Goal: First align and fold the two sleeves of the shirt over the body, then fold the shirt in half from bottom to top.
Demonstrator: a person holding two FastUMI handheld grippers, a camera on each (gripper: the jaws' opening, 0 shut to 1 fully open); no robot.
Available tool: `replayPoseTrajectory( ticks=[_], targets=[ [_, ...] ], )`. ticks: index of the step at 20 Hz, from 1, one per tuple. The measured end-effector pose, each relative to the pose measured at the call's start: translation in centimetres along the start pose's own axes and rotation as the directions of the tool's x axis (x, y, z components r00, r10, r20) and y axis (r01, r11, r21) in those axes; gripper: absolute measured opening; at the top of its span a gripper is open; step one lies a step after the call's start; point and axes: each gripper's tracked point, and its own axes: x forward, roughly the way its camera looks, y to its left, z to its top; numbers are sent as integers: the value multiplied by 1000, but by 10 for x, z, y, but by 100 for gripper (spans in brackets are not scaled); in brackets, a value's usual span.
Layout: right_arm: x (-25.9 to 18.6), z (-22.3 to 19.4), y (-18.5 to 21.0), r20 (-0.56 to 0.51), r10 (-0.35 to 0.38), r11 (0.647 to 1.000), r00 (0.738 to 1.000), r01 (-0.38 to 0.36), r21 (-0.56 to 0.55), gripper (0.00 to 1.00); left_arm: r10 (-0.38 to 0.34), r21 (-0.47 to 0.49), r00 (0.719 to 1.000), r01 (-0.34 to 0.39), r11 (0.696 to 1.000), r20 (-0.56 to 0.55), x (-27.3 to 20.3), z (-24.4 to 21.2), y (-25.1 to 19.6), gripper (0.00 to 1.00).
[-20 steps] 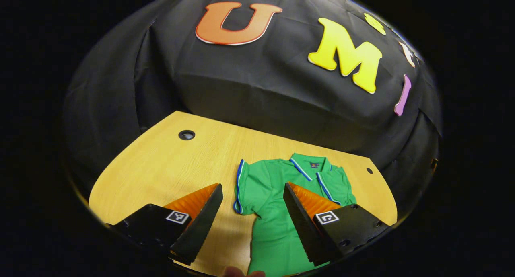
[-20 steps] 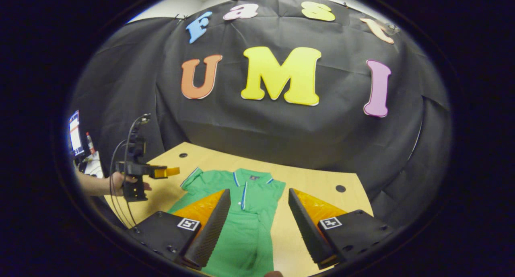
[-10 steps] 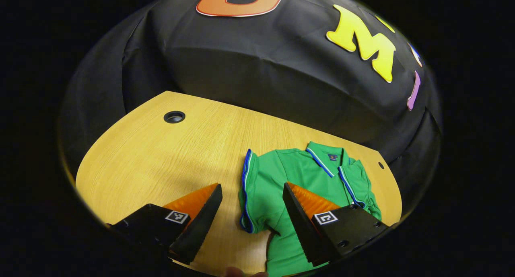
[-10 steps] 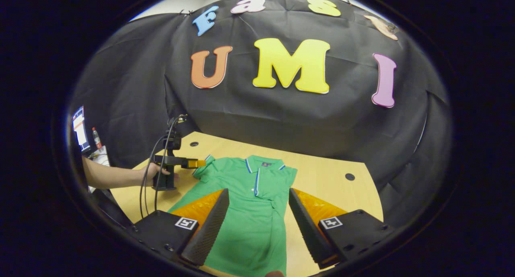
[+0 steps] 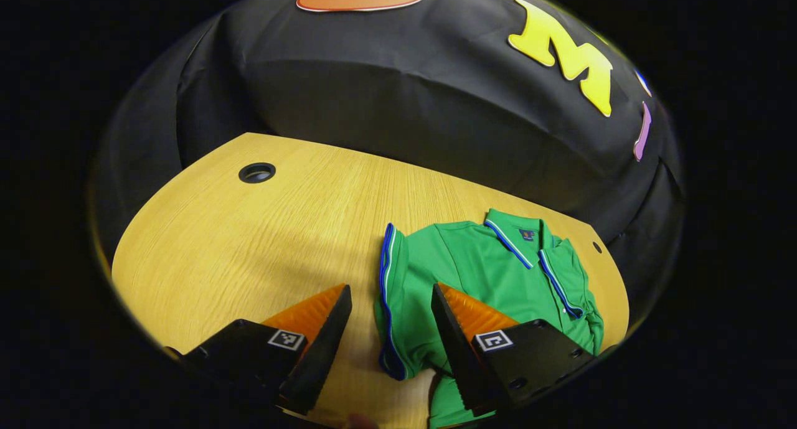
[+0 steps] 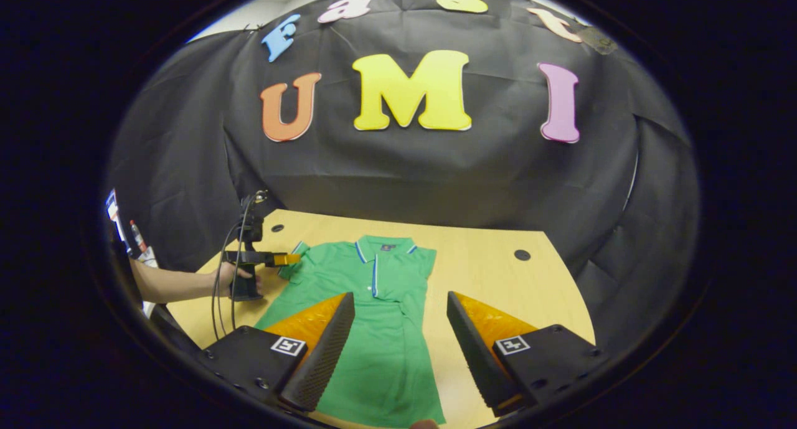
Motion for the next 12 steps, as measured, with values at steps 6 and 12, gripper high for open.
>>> replayPoseTrajectory(
  ticks=[6,12],
  targets=[
    [7,-20,-14,-54,-38,995,998,43,95,94,47,63,999,-46,997,-5,11,1,0,32],
    [7,-36,-36,-87,-86,981,992,100,169,94,-6,97,1000,8,995,-28,17,0,-16,13]
  ],
)
